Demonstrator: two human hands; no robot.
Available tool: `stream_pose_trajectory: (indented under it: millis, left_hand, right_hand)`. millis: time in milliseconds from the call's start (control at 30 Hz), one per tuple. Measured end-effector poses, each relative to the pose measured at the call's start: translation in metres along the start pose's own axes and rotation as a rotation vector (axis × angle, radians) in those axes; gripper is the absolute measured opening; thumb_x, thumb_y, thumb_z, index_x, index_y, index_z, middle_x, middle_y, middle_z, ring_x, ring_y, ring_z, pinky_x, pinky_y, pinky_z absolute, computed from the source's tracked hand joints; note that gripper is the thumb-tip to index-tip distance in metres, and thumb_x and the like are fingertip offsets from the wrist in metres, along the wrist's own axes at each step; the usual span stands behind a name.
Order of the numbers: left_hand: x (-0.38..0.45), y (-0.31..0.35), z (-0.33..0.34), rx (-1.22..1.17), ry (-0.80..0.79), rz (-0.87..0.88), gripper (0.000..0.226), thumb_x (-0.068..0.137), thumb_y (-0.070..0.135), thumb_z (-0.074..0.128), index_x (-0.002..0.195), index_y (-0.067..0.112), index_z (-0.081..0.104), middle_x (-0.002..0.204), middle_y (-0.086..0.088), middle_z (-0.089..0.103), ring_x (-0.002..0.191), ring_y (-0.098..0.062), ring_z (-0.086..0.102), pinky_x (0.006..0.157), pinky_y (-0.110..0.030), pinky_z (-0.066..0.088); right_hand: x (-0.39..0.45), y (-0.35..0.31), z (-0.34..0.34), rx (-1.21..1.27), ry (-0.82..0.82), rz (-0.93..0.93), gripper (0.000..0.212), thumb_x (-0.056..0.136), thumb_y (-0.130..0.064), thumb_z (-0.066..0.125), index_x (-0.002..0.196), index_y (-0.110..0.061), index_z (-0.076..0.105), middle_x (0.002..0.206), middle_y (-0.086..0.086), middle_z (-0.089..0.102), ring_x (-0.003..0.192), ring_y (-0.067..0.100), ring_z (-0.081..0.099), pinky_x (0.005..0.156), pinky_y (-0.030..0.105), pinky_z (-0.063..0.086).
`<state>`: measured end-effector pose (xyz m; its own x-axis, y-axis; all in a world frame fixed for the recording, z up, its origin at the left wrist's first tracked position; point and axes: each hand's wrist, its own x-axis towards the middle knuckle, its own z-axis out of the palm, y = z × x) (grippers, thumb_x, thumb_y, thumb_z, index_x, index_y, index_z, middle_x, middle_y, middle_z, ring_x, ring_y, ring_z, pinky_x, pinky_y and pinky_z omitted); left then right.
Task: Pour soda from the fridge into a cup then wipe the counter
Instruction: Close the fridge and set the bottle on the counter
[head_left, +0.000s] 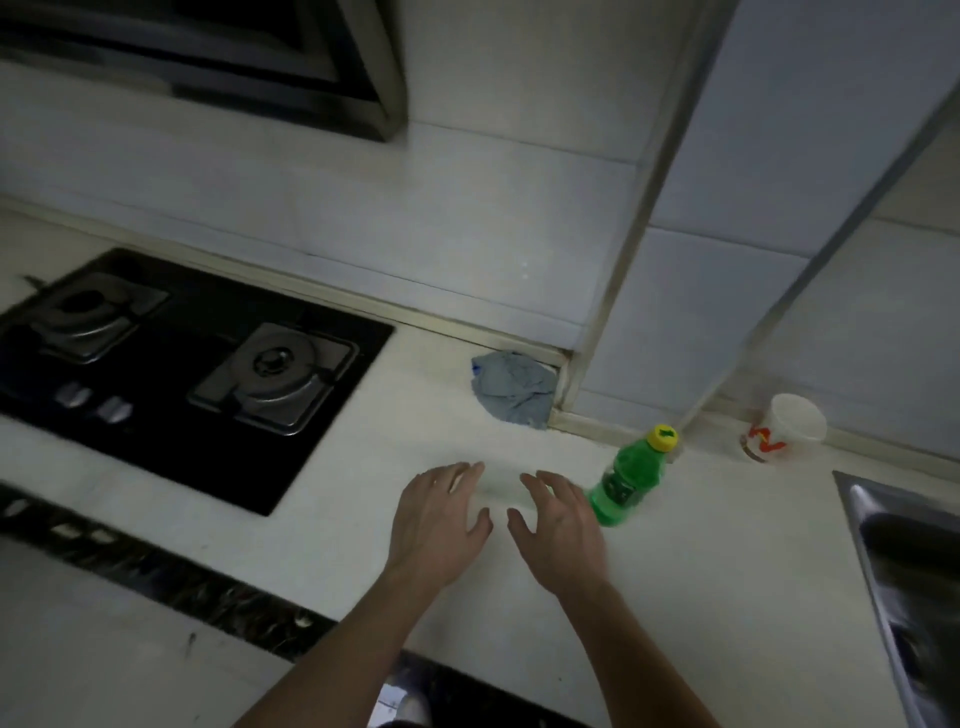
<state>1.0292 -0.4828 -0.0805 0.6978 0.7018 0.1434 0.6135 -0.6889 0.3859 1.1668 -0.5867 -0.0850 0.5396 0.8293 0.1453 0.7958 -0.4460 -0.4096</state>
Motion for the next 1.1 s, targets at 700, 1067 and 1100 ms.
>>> stream_pose_trajectory:
  millis: [700,1067,1100]
  left_hand:
    - [-0.25,-0.054,-0.158,0.384,0.464,-0.907,0.054,0.089,0.048,0.05,0.138,0.024,0.054,0.127,0.005,0.064,0.115,-0.022,0.059,0.094,-0.038,0.049]
    - [-0.339,-0.108,-0.308,0.615,0.678,-1.063,0.053,0.089,0.046,0.05,0.134,0.019,0.055,0.117,-0.001,0.068,0.105,-0.024,0.062,0.087,-0.037,0.051]
    - [-0.344,-0.118,-0.318,0.627,0.685,-1.062,0.053,0.089,0.045,0.051,0.135,0.019,0.054,0.118,-0.001,0.067,0.106,-0.024,0.062,0.087,-0.037,0.051]
  right_hand:
    - [-0.047,-0.249,0.025,0.258,-0.334,-1.041,0.05,0.09,-0.043,0.058,0.134,-0.02,0.058,0.136,0.003,0.055,0.127,0.021,0.048,0.106,0.035,0.041]
    - [-0.084,-0.465,-0.02,0.352,-0.256,-1.357,0.052,0.092,-0.045,0.054,0.137,-0.02,0.052,0.139,0.003,0.051,0.13,0.021,0.044,0.108,0.038,0.039]
    - [-0.087,-0.481,-0.019,0.351,-0.251,-1.372,0.052,0.092,-0.046,0.053,0.137,-0.02,0.052,0.14,0.003,0.05,0.13,0.022,0.044,0.107,0.038,0.039]
